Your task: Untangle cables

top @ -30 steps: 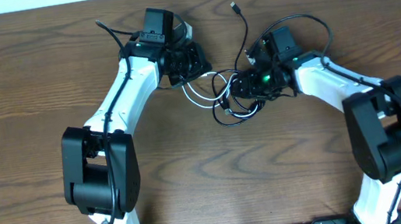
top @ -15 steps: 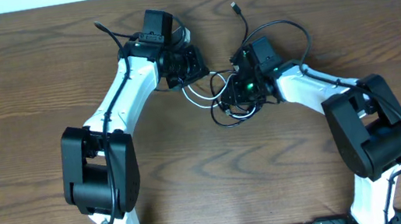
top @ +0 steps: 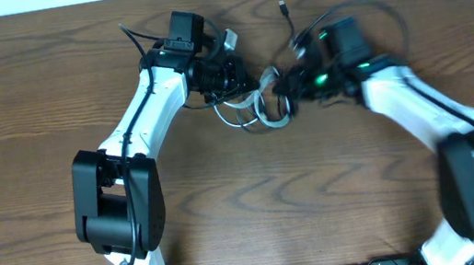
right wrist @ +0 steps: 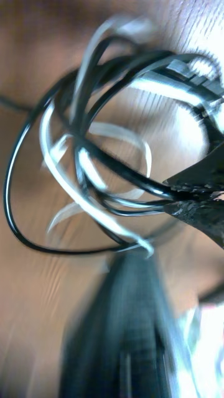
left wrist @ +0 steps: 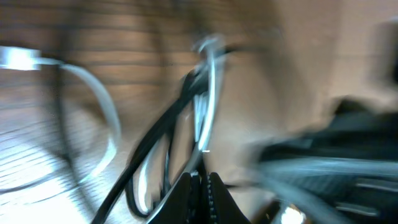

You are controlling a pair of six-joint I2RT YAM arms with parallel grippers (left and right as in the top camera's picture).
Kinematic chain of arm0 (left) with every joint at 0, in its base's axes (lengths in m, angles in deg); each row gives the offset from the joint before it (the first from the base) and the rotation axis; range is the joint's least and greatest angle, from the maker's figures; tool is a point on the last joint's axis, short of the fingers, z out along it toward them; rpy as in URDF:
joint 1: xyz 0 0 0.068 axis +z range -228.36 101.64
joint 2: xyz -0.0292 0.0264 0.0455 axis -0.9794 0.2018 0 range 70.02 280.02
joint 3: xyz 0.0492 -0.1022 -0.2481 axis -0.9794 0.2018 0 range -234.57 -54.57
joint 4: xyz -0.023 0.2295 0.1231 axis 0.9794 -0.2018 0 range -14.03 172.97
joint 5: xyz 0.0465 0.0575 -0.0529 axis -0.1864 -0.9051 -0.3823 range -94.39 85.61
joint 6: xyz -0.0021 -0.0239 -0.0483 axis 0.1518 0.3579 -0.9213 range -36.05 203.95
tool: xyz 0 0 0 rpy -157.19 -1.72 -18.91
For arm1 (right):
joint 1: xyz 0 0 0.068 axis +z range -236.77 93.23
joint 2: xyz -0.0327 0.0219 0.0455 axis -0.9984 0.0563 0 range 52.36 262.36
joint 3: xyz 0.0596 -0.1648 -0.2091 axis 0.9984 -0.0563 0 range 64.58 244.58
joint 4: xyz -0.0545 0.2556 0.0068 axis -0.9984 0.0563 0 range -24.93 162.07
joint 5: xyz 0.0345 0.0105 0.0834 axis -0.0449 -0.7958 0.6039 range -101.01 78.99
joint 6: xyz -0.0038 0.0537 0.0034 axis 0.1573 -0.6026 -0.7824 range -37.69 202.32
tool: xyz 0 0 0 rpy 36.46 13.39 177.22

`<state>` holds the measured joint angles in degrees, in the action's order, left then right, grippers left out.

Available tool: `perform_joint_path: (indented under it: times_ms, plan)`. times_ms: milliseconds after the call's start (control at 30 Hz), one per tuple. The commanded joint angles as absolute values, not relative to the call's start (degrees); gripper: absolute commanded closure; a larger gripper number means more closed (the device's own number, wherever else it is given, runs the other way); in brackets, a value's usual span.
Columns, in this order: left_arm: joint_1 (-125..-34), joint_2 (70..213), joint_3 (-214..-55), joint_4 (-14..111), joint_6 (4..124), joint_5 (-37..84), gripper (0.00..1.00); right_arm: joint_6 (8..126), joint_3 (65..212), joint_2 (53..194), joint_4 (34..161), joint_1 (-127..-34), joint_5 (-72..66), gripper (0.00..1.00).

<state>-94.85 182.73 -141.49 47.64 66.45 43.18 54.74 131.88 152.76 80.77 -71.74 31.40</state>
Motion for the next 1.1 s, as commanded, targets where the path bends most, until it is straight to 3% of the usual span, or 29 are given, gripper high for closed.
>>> perform_joint_path:
  times_ms: [0, 133, 533, 667, 967, 1033, 1067]
  plan:
    - [-94.5, 182.7, -142.0, 47.8, 71.9, 54.5, 0.91, 52.2, 132.3, 144.5, 81.1, -74.7, 39.7, 0.99]
    - [-94.5, 182.7, -142.0, 47.8, 71.9, 57.1, 0.83, 51.9, 132.3, 140.8, 83.3, -77.0, 39.8, 0.99]
    - [-94.9, 182.7, -142.0, 47.9, 72.8, 57.1, 0.4, 51.5, 132.3, 140.5, 85.6, -77.7, 41.9, 0.99]
    - [-96.2, 182.7, -141.9, 48.0, 72.8, 54.2, 0.39, 51.5, 132.3, 140.5, 85.6, -77.7, 41.9, 0.99]
    - [-103.3, 183.5, -141.9, 51.1, 67.9, 30.7, 0.39, 51.5, 132.3, 140.5, 85.4, -77.7, 43.9, 0.99]
    - [-104.6, 184.1, -141.9, 52.3, 64.0, 24.0, 0.54, 51.5, 132.3, 140.0, 84.3, -77.8, 44.3, 0.99]
    - [-105.1, 184.5, -141.9, 52.4, 60.9, 20.2, 0.69, 51.5, 132.3, 139.6, 83.5, -78.0, 44.2, 0.99]
